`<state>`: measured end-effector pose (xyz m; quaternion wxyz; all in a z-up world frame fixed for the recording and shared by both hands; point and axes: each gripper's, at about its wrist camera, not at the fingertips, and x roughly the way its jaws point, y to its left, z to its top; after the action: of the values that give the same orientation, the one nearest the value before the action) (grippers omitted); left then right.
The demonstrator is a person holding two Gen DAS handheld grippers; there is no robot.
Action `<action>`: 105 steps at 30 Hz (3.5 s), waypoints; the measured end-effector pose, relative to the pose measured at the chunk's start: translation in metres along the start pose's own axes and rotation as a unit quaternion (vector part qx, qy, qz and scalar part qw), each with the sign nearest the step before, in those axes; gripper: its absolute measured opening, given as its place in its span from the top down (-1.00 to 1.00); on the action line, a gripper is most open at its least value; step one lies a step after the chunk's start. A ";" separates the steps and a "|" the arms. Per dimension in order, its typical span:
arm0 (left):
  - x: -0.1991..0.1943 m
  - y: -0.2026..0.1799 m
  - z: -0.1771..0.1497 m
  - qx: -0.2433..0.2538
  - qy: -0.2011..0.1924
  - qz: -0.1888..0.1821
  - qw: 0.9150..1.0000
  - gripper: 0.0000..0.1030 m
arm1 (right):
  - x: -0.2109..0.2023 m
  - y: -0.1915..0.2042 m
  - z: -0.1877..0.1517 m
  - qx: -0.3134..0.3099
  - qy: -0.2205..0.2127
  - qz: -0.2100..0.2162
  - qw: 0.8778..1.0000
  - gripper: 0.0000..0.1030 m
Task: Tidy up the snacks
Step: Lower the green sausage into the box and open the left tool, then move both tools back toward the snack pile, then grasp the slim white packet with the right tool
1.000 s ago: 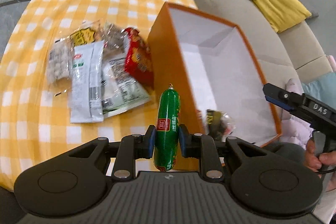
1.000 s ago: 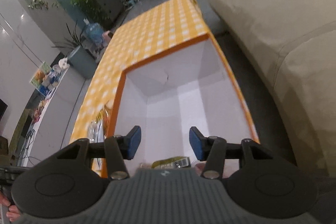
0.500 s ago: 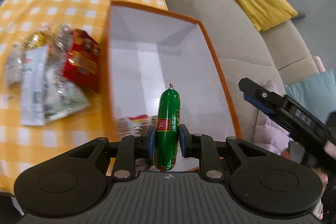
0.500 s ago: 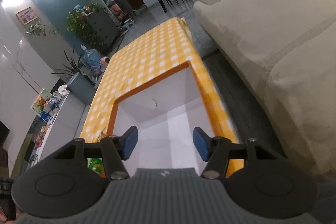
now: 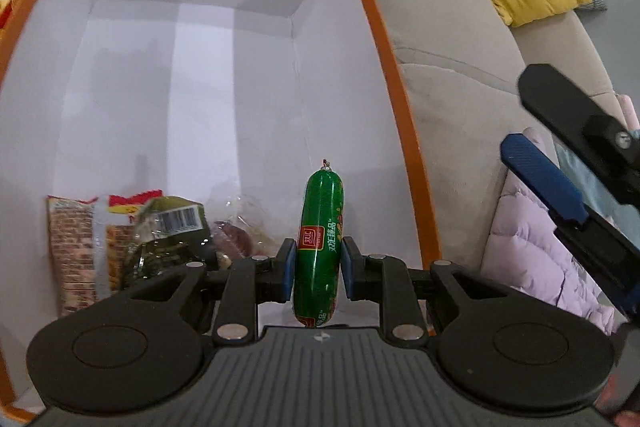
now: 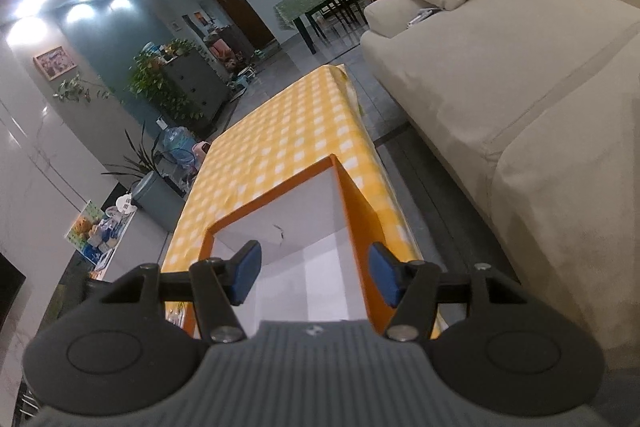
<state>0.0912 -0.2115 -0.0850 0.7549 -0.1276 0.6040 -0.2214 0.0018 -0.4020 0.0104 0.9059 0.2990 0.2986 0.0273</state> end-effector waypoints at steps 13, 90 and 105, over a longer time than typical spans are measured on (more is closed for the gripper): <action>-0.008 0.000 -0.006 0.017 0.000 0.013 1.000 0.24 | 0.005 -0.005 0.000 0.010 0.008 -0.012 1.000 -0.15; -0.216 0.333 -0.008 -0.279 -0.107 0.086 0.950 -0.50 | 0.223 0.204 -0.176 -0.064 0.193 0.012 0.979 0.44; -0.205 0.319 -0.002 -0.262 -0.098 0.094 0.955 -0.49 | 0.189 0.242 -0.175 -0.207 0.182 -0.021 0.961 0.87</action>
<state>0.1113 0.1661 -0.0569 0.7680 -0.2843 0.5730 0.0304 0.0907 -0.0684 -0.0658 0.8787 0.0887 0.4527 0.1230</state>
